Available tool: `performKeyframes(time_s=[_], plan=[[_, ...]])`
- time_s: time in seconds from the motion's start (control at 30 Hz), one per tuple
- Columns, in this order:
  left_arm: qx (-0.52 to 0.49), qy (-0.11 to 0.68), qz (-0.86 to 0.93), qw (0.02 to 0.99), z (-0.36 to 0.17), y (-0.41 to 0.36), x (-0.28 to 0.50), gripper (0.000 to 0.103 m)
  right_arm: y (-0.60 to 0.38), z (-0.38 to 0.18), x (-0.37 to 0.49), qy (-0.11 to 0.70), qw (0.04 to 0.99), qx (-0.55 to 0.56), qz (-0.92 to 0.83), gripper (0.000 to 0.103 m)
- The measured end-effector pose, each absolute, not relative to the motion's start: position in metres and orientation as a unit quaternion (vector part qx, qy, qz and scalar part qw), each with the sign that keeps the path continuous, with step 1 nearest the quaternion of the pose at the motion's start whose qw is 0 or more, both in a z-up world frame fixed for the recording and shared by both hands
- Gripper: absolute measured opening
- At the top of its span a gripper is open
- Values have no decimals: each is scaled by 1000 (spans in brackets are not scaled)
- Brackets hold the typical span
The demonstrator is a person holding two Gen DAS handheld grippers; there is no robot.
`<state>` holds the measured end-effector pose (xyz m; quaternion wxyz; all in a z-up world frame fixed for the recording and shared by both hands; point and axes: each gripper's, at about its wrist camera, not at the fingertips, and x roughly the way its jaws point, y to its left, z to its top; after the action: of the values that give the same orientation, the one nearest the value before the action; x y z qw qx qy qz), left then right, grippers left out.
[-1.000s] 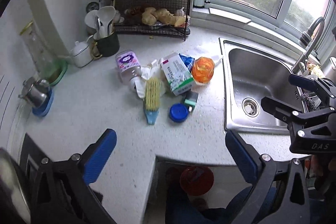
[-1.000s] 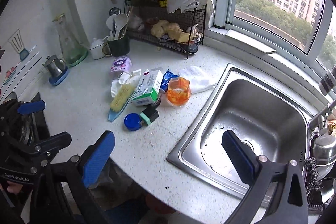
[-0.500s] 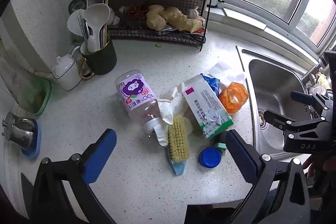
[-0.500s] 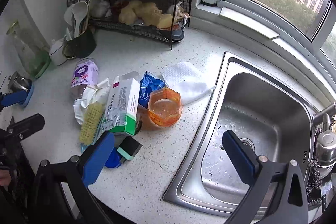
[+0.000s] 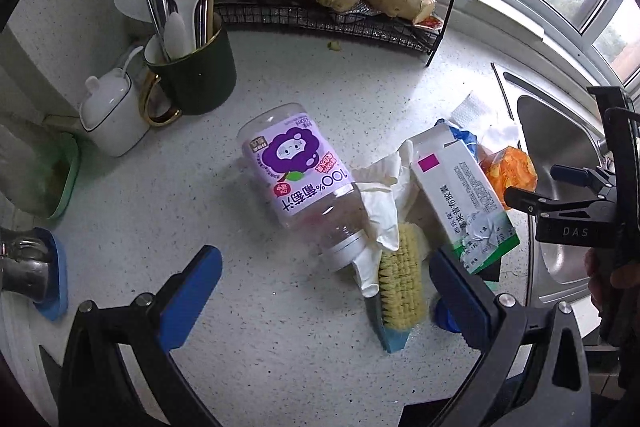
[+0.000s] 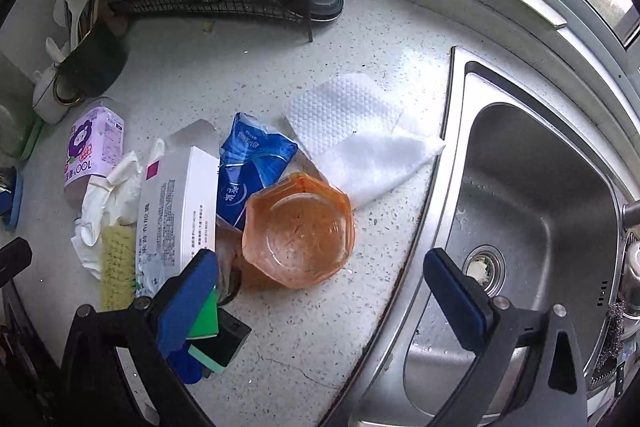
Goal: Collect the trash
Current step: 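Reach right tool to the orange plastic cup while left tool approaches the purple-labelled bottle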
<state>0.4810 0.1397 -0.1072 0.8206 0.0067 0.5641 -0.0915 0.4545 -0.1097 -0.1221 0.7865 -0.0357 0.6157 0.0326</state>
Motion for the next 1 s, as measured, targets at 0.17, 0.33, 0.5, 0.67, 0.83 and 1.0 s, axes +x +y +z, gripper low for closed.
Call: performKeyframes(time_s=[0.17, 0.33, 0.5, 0.67, 0.83, 1.0], plan=[[4, 573, -104, 813, -116, 137, 486, 103, -105, -134, 465, 628, 777, -29, 39, 101], [7, 577, -111, 809, -124, 131, 493, 103, -105, -142, 469, 637, 769, -27, 36, 90], [-2, 580, -107, 807, -128, 132, 496, 103, -110, -150, 471, 640, 767, -36, 35, 68], [-7, 585, -106, 804, -129, 136, 498, 103, -104, -155, 475, 638, 768, -43, 42, 63], [15, 586, -97, 804, -125, 140, 500, 103, -99, -148, 468, 627, 776, -51, 49, 61], [18, 589, -96, 802, -120, 151, 504, 103, -99, -127, 455, 615, 786, -44, 47, 61]])
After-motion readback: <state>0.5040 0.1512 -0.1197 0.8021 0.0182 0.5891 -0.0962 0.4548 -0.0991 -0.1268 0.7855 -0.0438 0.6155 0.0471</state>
